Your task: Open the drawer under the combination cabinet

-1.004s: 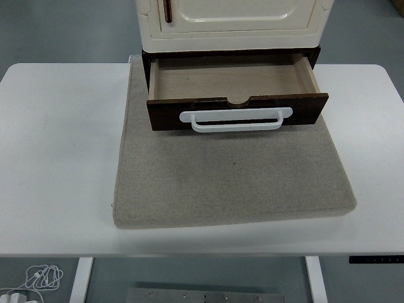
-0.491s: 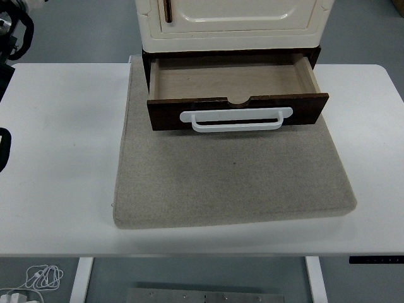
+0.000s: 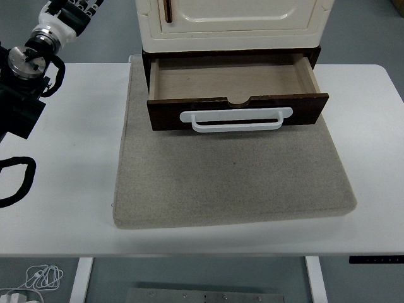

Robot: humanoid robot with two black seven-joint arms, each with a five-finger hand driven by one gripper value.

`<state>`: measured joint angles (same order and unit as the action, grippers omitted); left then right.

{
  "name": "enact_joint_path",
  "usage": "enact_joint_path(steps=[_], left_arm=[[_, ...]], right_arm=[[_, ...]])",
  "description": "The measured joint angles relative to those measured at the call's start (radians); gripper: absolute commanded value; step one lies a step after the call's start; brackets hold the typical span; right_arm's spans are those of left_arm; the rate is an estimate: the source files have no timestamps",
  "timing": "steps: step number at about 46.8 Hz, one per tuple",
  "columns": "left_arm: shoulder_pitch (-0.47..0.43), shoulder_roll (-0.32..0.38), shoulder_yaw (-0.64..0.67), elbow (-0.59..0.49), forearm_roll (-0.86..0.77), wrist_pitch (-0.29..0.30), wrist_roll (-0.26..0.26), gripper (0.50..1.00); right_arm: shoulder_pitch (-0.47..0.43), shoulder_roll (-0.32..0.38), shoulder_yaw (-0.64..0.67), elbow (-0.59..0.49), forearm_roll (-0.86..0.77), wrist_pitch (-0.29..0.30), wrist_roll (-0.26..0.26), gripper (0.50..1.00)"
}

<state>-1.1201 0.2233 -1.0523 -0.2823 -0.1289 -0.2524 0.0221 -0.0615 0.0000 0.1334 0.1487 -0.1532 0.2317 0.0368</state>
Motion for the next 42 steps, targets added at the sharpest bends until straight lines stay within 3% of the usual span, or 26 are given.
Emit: enact_joint_path(steps=[42], left_arm=[[0.026, -0.042, -0.001, -0.006, -0.002, -0.019, -0.044, 1.0]], right_arm=[[0.0, 0.0, -0.002, -0.002, -0.002, -0.009, -0.001, 0.926]])
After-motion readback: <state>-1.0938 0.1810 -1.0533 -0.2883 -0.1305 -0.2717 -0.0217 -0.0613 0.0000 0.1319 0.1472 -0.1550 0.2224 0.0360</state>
